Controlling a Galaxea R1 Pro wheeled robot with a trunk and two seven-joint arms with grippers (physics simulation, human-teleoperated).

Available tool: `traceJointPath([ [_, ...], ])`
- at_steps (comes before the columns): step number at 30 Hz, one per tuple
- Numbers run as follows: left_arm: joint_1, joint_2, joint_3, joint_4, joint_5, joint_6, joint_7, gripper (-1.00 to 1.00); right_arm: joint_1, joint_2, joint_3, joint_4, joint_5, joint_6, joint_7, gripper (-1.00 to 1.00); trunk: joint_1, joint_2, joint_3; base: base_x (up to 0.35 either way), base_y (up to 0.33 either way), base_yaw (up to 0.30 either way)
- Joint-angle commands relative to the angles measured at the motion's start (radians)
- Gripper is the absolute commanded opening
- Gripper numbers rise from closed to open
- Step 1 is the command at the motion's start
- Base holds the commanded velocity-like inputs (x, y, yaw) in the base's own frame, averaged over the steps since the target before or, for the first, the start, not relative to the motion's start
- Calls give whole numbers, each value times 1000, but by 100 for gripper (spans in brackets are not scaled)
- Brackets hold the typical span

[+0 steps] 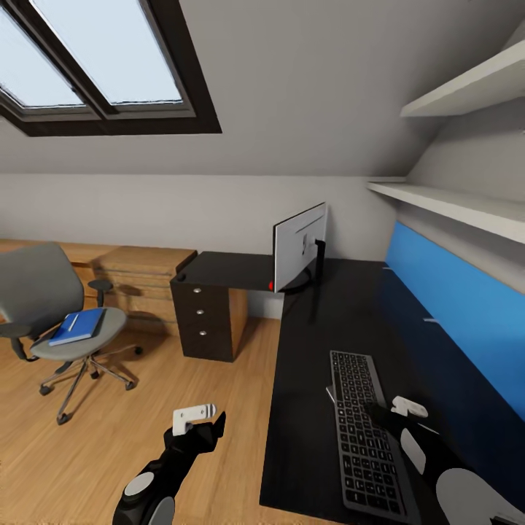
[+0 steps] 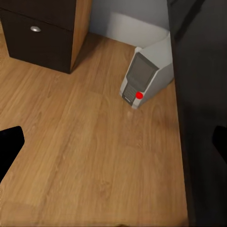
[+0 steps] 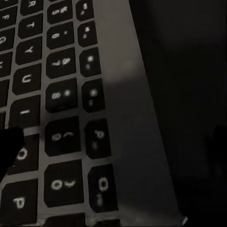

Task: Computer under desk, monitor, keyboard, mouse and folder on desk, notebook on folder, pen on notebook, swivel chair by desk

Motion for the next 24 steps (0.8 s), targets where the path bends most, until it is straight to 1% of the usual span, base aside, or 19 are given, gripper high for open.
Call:
traceJointPath([
  [1, -1, 0, -1, -1, 11, 3, 10, 100, 0, 0, -4, -1, -10, 5, 4, 100, 0, -1, -1, -194, 0, 0],
  [8, -1, 0, -1, -1, 11, 3, 9, 100, 0, 0, -4, -1, -10, 4, 5, 100, 0, -1, -1, -255, 0, 0],
  [13, -1, -1, -1, 0, 11, 4, 9, 100, 0, 0, -4, -1, -10, 6, 5, 100, 0, -1, -1, -166, 1, 0],
  [18, -1, -1, 0, 1, 11, 4, 9, 100, 0, 2, -2, -1, -5, 7, 3, 100, 0, -1, -1, -241, 97, 0],
  [20, -1, -1, 0, 2, 11, 4, 9, 100, 0, 2, 0, -1, -2, 5, -10, 100, 0, -1, -1, -280, 117, 0],
  [22, -1, -1, 1, 2, 12, 4, 9, 100, 0, 10, 3, -1, 1, 3, -58, 100, 0, -1, -1, -295, 62, 0],
  [24, -1, -1, 1, 2, 12, 4, 9, 100, 0, 13, 4, -1, 1, 2, -82, 100, 0, -1, -1, -317, 26, 0],
])
